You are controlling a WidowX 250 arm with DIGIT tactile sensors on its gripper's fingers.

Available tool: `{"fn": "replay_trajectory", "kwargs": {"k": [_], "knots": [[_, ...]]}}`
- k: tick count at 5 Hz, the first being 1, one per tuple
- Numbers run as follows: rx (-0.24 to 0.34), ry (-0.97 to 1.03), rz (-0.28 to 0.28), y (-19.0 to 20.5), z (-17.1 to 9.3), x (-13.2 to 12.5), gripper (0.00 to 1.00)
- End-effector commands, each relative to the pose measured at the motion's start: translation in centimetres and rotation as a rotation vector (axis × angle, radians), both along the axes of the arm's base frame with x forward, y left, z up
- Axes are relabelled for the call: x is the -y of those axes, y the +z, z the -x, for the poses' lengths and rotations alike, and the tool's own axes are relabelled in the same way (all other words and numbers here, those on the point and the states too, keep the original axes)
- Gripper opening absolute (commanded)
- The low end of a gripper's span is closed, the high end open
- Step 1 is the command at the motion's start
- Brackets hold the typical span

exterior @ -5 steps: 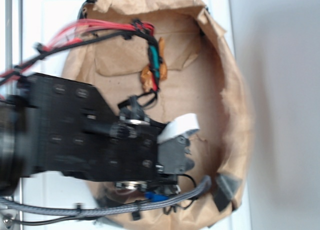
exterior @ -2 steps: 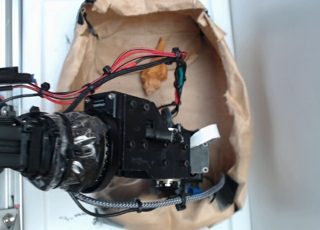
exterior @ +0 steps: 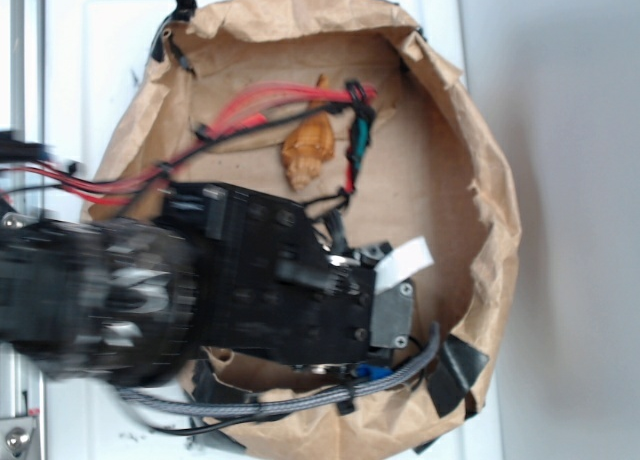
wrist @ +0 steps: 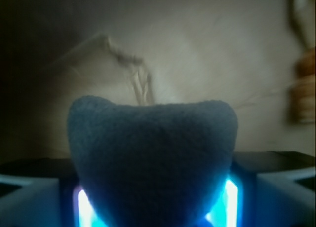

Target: Grab the gray animal.

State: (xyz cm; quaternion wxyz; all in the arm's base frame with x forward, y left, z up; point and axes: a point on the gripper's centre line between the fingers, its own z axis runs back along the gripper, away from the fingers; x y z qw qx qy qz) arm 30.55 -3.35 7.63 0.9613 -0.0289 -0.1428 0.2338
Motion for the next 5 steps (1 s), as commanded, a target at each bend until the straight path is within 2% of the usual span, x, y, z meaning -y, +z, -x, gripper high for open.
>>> {"fn": "replay_trajectory", "kwargs": {"k": [1,2,3,4,5], "knots": [[0.123,0.215,0.022,12.2,0.5,-6.5,0.00],[0.108,0.261,0.031,16.8,1.7,-8.2,0.00],[0.072,0.269,0.062,19.3,2.3,-10.1,0.00],[0.052,0.244,0.037,19.5,2.9,-10.3,0.00],[0.144,0.167,-0.096,19.0,3.2,-8.7,0.94]]}}
